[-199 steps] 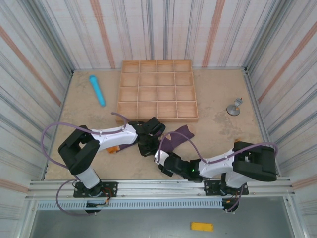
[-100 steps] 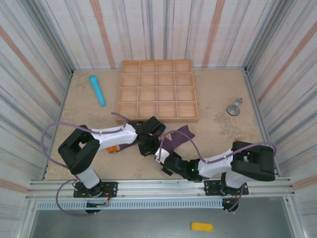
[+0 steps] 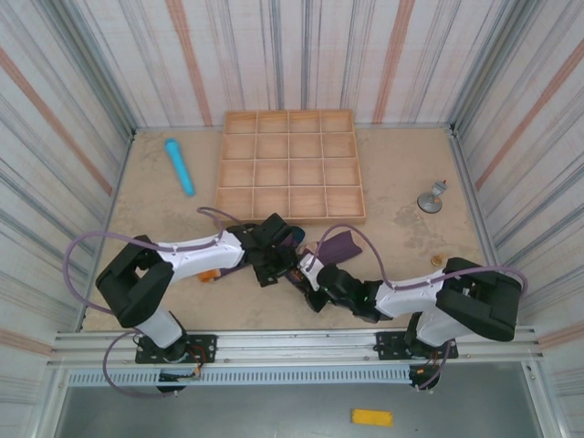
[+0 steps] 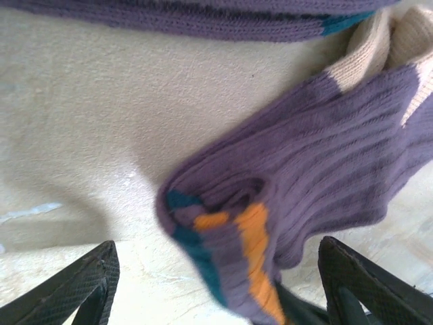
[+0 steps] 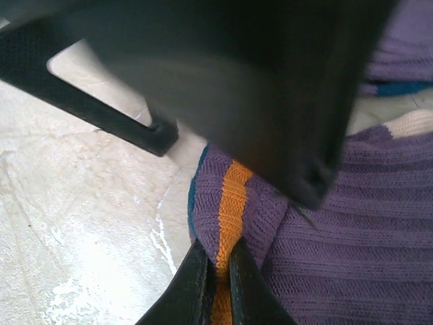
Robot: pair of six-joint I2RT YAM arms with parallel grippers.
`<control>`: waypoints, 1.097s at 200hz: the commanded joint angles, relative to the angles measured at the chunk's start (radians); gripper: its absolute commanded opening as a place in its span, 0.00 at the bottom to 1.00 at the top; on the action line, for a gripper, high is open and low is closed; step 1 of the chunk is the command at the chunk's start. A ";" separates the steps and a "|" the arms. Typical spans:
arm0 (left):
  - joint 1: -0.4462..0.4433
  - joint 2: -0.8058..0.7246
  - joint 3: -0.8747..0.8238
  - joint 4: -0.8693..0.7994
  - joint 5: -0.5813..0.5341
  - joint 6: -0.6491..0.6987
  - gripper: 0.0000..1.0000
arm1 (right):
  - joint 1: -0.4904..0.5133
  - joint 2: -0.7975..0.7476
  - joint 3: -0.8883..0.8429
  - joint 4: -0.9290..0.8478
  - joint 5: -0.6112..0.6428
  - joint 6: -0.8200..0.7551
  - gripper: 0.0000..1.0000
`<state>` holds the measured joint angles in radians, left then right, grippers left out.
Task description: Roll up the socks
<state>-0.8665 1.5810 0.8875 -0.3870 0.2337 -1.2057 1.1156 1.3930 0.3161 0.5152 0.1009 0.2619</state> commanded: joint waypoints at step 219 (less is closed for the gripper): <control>-0.002 0.029 -0.244 0.524 -0.105 0.103 0.46 | -0.466 0.274 -0.025 0.041 -0.644 0.526 0.00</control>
<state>-0.8772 1.5551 0.6285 0.1589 0.1631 -1.1099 0.6636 1.6112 0.3180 0.7319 -0.5877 0.7559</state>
